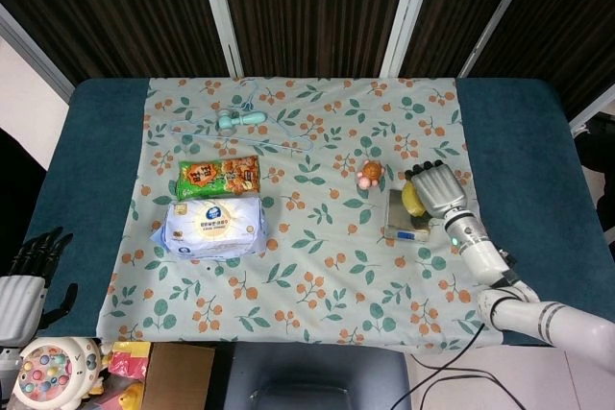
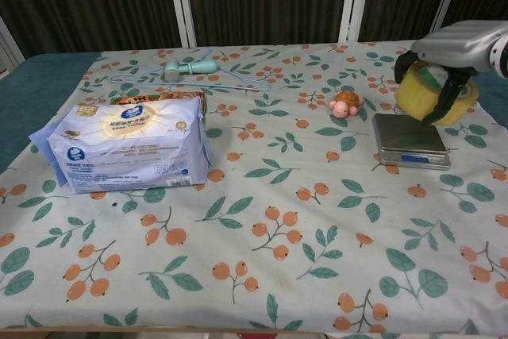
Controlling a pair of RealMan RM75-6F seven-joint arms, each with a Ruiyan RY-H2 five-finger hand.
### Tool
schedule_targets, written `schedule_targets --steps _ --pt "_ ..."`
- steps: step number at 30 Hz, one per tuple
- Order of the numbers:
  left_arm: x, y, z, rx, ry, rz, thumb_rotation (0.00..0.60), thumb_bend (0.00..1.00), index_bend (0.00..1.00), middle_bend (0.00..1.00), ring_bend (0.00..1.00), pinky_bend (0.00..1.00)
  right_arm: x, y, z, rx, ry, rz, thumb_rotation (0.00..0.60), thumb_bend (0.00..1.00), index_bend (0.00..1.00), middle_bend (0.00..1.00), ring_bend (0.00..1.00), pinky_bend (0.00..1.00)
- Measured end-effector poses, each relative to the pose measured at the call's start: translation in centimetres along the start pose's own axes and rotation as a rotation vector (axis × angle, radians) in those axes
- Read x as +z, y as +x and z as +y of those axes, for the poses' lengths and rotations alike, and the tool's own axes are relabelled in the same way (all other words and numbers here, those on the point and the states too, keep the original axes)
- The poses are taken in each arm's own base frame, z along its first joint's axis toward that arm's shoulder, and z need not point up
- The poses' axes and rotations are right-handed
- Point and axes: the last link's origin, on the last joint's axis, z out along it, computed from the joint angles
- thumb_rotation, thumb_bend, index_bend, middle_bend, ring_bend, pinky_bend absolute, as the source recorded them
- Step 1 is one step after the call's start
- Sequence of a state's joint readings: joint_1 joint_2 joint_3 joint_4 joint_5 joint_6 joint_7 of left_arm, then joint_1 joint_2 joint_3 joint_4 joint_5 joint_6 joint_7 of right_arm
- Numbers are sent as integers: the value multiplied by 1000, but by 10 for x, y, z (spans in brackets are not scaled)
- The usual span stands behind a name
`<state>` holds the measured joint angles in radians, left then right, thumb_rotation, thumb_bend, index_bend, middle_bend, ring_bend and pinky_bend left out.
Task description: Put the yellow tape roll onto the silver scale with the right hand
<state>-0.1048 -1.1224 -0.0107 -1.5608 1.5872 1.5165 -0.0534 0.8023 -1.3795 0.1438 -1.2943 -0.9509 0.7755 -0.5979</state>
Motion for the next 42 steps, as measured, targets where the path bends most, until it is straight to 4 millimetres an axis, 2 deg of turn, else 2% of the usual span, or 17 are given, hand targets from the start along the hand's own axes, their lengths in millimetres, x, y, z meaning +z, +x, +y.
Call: schedule_targets --steps 6,9,13,16,19,24,30,35,39,42 --pt "-1 3 -1 -7 -1 8 600 451 0 0 0 97 9 -6 -22 0 26 -27 600 411 660 591 530 677" --pt "-1 3 -1 -9 -1 11 600 452 0 0 0 97 9 -8 -25 -5 38 -36 600 411 483 539 480 624" --pt "-1 4 -1 -10 -4 12 600 451 0 0 0 96 7 -8 -24 2 35 -47 600 411 121 365 313 454" --pt "-1 4 -1 -11 -5 12 600 451 0 0 0 96 5 -8 -22 10 29 -61 600 390 2 263 218 374" --pt "-2 4 0 -9 -5 12 600 452 0 0 0 97 2 -6 -18 12 20 -59 600 333 0 211 175 335" --pt "-2 4 0 -4 -5 13 600 451 0 0 0 97 -2 -4 -12 32 10 -45 600 298 0 174 132 282" --pt "-1 2 1 -2 -6 11 600 451 0 0 0 97 -8 -4 -5 70 18 -41 600 164 0 139 109 256" --pt "-1 2 1 2 -7 13 600 451 0 0 0 96 -15 -1 -3 100 33 -19 600 136 0 78 61 218" --pt "-2 4 1 4 -8 21 600 452 0 0 0 96 -32 3 2 146 33 40 600 128 0 6 1 99" --pt "-3 4 2 7 -12 28 600 452 0 0 0 96 -58 2 12 172 18 101 600 128 0 0 0 10"
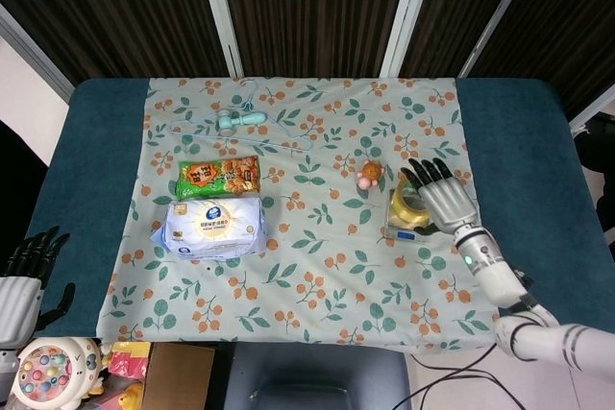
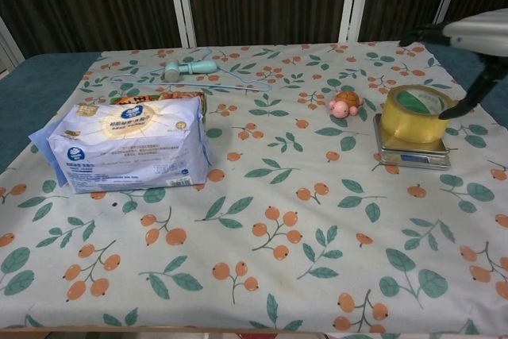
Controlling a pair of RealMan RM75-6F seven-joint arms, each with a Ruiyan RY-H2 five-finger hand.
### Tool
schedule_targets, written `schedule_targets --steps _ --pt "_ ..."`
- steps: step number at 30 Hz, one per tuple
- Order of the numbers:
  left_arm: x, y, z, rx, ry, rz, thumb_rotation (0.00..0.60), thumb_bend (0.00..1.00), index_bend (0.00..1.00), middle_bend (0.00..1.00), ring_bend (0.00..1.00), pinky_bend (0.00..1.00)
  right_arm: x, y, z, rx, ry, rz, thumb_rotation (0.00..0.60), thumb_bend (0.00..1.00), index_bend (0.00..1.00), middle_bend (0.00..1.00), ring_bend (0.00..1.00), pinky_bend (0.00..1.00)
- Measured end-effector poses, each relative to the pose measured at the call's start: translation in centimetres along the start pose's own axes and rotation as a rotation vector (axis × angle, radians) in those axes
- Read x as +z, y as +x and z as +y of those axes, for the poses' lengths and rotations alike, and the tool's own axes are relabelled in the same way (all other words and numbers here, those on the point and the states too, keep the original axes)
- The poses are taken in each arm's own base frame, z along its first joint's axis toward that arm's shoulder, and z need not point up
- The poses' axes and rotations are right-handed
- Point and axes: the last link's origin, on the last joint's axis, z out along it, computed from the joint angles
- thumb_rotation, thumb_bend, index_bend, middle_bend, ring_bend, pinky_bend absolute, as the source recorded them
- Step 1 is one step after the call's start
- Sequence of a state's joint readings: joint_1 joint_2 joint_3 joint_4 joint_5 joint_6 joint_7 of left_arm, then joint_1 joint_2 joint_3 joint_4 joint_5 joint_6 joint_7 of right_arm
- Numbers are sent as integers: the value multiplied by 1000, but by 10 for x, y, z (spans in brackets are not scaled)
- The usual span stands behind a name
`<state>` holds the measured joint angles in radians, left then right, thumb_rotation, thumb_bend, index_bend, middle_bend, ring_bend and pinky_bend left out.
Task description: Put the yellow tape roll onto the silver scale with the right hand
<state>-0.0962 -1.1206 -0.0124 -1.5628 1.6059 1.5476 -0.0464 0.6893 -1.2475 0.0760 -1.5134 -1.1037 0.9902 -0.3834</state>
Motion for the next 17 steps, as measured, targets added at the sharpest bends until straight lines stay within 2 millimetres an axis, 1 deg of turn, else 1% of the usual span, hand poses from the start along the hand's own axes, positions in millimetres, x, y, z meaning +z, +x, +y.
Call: schedule_targets --steps 1,4,5,7,8,11,14,17 --pt "0 0 1 1 -2 2 600 452 0 0 0 96 -10 0 4 5 -8 20 600 128 0 0 0 2" --pt "-2 0 3 4 -9 8 600 451 0 0 0 96 -51 -4 18 26 -56 87 600 128 0 0 0 0" --pt "-2 1 3 6 -11 10 600 451 0 0 0 97 -70 -7 24 39 -85 115 600 128 0 0 0 0" --pt "-3 0 5 11 -15 14 600 451 0 0 0 96 -99 -13 33 64 -136 158 600 128 0 0 0 0" --pt "-4 0 6 13 -17 14 600 451 0 0 0 96 -120 -17 39 83 -174 185 600 127 0 0 0 0" --pt "-5 0 8 15 -28 16 600 451 0 0 0 96 -169 -25 47 132 -235 250 600 128 0 0 0 0" --pt "-6 0 8 13 -28 20 600 451 0 0 0 96 -193 -28 50 181 -248 289 600 128 0 0 0 0" --pt "-5 0 8 14 -24 19 600 451 0 0 0 96 -196 -31 50 187 -244 273 600 127 0 0 0 0"
